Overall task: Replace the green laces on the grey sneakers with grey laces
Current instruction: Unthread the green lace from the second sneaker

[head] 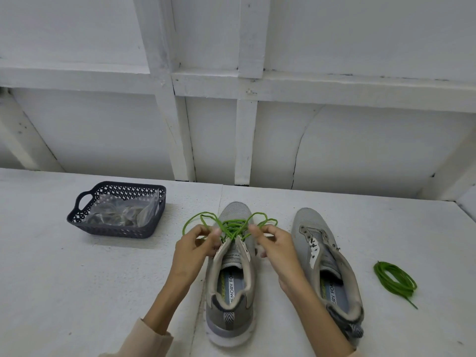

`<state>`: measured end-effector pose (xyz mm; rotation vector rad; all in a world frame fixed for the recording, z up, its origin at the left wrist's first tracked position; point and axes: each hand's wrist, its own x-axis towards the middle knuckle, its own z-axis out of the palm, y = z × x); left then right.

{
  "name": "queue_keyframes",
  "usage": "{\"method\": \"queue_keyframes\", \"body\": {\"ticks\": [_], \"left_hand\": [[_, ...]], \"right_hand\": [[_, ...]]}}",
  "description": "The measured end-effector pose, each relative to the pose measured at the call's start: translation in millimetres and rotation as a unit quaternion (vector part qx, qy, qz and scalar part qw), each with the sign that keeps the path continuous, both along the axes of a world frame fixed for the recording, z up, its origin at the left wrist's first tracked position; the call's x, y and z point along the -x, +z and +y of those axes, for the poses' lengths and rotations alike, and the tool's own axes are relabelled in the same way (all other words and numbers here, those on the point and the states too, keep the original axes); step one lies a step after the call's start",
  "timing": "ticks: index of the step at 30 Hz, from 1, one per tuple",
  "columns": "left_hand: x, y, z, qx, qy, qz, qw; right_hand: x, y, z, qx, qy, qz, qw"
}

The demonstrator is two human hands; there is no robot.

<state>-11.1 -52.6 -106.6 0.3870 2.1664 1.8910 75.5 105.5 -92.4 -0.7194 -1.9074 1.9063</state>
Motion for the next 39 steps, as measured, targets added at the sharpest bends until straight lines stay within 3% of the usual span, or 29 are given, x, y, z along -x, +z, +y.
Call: {"method": "queue_keyframes", "body": {"ticks": [3, 8, 12, 14, 18, 23, 28, 33, 37, 39], "left_hand": [[3, -3, -2, 0.064, -0.049, 0.032, 0.996], [1, 4, -2, -0.057, 0.038, -0.025, 0.997], [-2, -2, 0, 0.048, -0.014, 0.047, 0.998], [1, -5, 0, 0.064, -0.011, 0.074, 0.995], [3, -2, -3, 0.011, 0.068, 0.072, 0.995], [-3, 0, -2, 0.078, -0.025, 0.065, 0.994], [-4, -1, -1, 0.003, 0.092, 0.051, 0.994], [-8, -2, 2, 0.045, -0.005, 0.043, 0.998], [-6, -2, 2, -0.030, 0.109, 0.029, 0.993], [-6, -4, 1, -0.034, 0.105, 0.026, 0.994]], "right_hand": [[2, 0, -5, -0.008, 0.049, -0.004, 0.999], [2, -5, -2, 0.032, -0.051, 0.035, 0.998], [2, -2, -4, -0.008, 0.045, -0.007, 0.999], [4, -4, -2, -0.017, 0.022, -0.004, 1.000], [3, -6, 3, 0.008, -0.068, 0.030, 0.997], [2, -2, -3, -0.007, 0.050, 0.002, 0.999], [3, -6, 0, 0.009, -0.059, 0.040, 0.997], [1, -2, -5, 0.003, 0.050, 0.011, 0.999], [3, -9, -2, 0.009, -0.007, 0.016, 1.000], [2, -10, -1, 0.020, -0.007, 0.018, 1.000]]}}
